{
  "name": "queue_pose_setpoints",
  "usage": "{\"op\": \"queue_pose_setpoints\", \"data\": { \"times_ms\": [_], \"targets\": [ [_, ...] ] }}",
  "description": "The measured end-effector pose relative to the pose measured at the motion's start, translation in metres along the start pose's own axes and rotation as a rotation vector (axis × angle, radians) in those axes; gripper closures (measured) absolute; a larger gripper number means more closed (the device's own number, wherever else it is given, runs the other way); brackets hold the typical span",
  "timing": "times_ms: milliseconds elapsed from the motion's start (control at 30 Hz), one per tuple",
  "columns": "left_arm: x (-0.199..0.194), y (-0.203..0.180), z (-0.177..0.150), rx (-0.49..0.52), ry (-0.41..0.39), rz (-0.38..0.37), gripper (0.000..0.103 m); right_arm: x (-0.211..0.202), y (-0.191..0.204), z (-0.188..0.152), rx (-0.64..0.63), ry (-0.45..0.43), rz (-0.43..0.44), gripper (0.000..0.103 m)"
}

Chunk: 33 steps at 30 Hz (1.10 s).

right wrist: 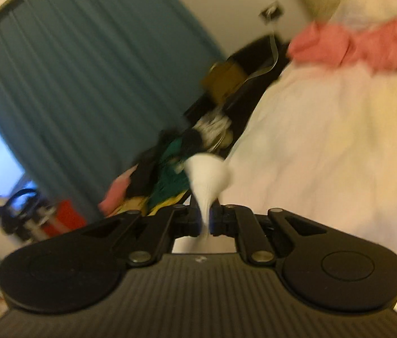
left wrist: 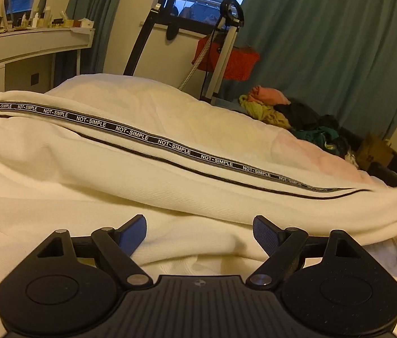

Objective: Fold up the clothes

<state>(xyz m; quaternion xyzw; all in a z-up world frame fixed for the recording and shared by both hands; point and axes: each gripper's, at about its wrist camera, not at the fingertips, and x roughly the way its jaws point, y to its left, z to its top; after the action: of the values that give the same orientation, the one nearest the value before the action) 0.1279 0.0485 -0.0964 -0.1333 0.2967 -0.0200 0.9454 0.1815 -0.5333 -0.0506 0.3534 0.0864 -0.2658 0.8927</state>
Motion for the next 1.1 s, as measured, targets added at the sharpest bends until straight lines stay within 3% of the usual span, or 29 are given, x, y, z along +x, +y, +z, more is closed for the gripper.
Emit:
{"op": "queue_pose_setpoints", "data": {
  "times_ms": [133,267,367,500,567,633,767,833,900,967,1000,1100],
  "targets": [
    [0.006,0.001,0.0,0.01,0.019,0.013,0.019,0.014,-0.034,-0.02,-0.013,0.127,-0.116,0.09],
    [0.005,0.001,-0.003,0.032,0.024,0.014,0.019,0.002,-0.08,-0.057,0.039,0.207,-0.201,0.085],
    [0.001,0.0,-0.004,0.041,0.023,0.012,0.019,-0.017,-0.101,-0.07,0.076,0.164,-0.151,0.091],
    [-0.007,0.0,-0.005,0.033,0.02,0.007,0.019,-0.034,-0.081,-0.059,-0.01,0.065,-0.101,0.094],
    [-0.011,-0.001,-0.004,0.033,0.016,0.006,0.019,-0.042,-0.073,-0.053,-0.018,-0.006,-0.097,0.094],
    [-0.015,0.0,-0.004,0.031,0.015,0.004,0.019,-0.038,-0.074,-0.057,-0.062,-0.032,-0.151,0.094],
    [-0.023,-0.002,-0.003,0.033,0.02,0.005,0.019,-0.013,-0.089,-0.07,-0.08,0.149,-0.249,0.091],
    [-0.03,-0.004,-0.002,0.025,0.023,-0.004,0.019,-0.02,-0.081,-0.065,-0.122,0.19,-0.245,0.089],
    [-0.039,-0.006,-0.001,0.039,0.011,-0.002,0.019,-0.037,-0.069,-0.058,-0.17,0.2,-0.208,0.07],
    [-0.047,-0.009,-0.002,0.066,0.003,0.011,0.019,-0.061,-0.062,-0.061,-0.193,0.176,-0.186,0.024],
    [-0.051,-0.01,-0.002,0.075,0.0,0.014,0.019,-0.074,-0.058,-0.063,-0.202,0.16,-0.177,0.016],
    [-0.06,-0.012,-0.004,0.083,-0.002,0.008,0.019,-0.105,-0.049,-0.071,-0.259,0.201,-0.173,0.017]
  ]
}}
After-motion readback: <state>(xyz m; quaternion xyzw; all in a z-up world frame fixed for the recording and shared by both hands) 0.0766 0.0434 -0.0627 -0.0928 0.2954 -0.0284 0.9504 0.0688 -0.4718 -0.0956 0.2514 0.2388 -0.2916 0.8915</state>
